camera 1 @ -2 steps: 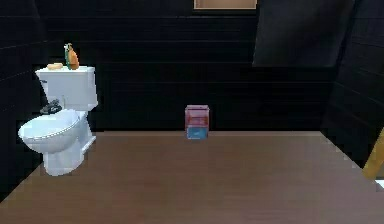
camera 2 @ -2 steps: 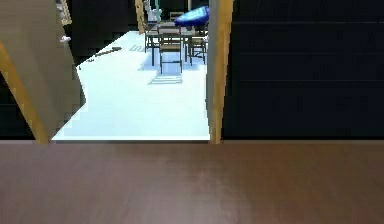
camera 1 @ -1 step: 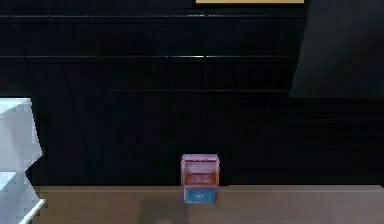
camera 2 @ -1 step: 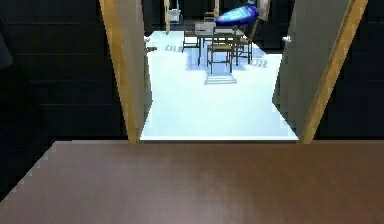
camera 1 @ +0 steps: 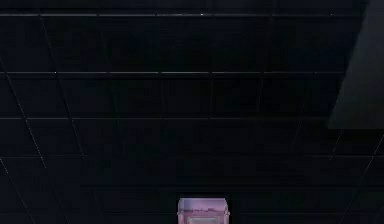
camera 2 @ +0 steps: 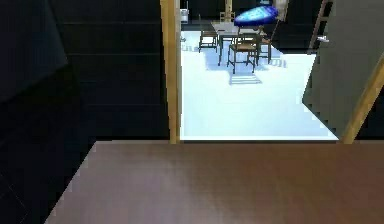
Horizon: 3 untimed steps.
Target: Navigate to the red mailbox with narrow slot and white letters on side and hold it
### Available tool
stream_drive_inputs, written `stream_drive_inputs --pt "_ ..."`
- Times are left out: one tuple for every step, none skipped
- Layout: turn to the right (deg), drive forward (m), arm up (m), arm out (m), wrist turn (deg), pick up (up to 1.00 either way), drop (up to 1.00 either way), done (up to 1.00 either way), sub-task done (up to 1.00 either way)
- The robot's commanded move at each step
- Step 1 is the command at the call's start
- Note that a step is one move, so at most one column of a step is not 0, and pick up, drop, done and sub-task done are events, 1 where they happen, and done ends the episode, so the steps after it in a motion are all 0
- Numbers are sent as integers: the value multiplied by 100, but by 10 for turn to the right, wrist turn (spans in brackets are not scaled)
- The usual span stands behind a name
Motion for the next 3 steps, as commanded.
stream_drive_inputs --pt "-450 0 0 0 0 0 0 0 0" --pt "-360 0 0 0 0 0 0 0 0" --pt "0 0 8 0 0 0 0 0 0"
